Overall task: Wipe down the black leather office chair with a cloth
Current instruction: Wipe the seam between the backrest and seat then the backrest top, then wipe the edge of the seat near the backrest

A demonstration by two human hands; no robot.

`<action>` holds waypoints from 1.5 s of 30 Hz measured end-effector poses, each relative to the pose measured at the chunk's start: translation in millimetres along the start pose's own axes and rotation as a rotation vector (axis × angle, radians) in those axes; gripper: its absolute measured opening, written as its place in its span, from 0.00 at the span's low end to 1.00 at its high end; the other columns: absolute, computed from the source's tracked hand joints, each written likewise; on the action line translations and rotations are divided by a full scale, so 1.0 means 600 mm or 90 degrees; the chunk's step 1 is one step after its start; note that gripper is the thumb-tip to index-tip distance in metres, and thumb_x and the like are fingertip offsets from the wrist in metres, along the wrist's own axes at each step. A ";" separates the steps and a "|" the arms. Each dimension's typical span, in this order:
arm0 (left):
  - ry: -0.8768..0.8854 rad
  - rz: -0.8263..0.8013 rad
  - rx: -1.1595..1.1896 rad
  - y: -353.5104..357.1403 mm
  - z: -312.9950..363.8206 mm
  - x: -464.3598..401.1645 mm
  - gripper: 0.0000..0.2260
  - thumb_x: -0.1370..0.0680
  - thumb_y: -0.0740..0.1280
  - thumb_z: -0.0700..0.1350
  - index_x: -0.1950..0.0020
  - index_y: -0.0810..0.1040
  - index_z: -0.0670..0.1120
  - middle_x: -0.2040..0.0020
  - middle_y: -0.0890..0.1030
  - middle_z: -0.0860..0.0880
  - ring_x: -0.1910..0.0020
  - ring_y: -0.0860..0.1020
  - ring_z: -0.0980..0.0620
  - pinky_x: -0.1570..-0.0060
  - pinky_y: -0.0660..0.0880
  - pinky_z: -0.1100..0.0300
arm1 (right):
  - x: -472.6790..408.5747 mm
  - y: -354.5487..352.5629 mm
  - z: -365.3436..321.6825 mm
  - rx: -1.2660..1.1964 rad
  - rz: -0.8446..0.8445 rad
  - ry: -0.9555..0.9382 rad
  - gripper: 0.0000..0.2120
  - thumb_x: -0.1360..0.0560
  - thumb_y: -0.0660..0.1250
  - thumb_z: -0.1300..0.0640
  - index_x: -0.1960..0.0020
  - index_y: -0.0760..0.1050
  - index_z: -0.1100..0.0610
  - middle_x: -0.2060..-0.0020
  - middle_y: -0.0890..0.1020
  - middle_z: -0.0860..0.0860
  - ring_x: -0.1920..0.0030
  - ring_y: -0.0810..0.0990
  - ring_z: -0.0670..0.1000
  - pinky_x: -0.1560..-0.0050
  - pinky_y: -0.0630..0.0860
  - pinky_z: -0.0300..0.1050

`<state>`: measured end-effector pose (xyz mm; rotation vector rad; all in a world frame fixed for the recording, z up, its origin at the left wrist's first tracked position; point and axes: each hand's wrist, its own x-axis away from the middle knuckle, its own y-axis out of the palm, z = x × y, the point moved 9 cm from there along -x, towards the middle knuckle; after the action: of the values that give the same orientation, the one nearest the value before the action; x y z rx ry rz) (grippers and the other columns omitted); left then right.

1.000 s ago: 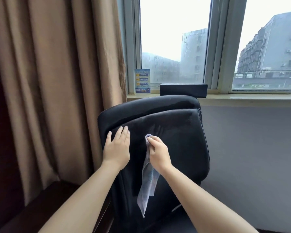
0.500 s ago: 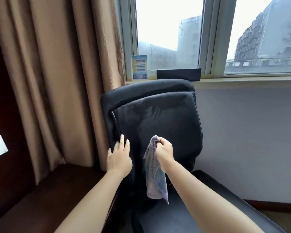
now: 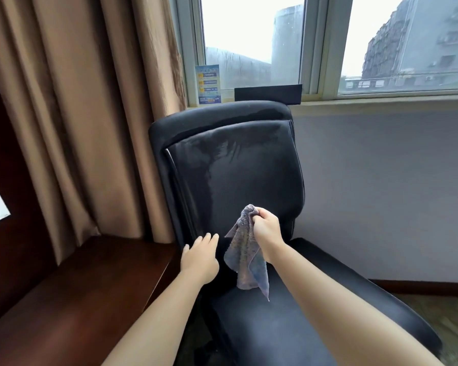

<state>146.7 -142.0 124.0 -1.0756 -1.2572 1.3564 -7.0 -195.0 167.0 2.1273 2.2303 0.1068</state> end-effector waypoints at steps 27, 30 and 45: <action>0.074 -0.360 0.104 0.378 0.222 0.161 0.31 0.22 0.60 0.52 0.22 0.51 0.47 0.23 0.58 0.50 0.26 0.59 0.47 0.30 0.62 0.49 | 0.158 -0.284 0.397 0.543 -0.094 0.235 0.22 0.31 0.50 0.67 0.47 0.76 0.53 0.52 0.81 0.53 0.61 0.79 0.54 0.61 0.76 0.42; 0.057 -0.391 0.089 0.396 0.229 0.164 0.40 0.25 0.61 0.63 0.22 0.46 0.48 0.21 0.49 0.49 0.23 0.46 0.46 0.28 0.53 0.40 | 0.151 -0.284 0.398 0.623 -0.110 0.201 0.17 0.31 0.53 0.65 0.50 0.76 0.53 0.50 0.79 0.52 0.51 0.78 0.55 0.52 0.76 0.45; 0.069 -0.401 -0.005 0.470 0.207 0.180 0.58 0.39 0.57 0.80 0.25 0.29 0.52 0.27 0.25 0.49 0.29 0.25 0.46 0.35 0.33 0.30 | 0.188 -0.285 0.456 0.850 -0.220 0.131 0.24 0.19 0.48 0.47 0.24 0.50 0.43 0.23 0.47 0.49 0.24 0.43 0.50 0.26 0.42 0.54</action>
<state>-14.5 -55.7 -146.9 -0.6593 -1.3667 0.8031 -158.3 -87.3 -120.4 1.9874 3.1919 -1.6574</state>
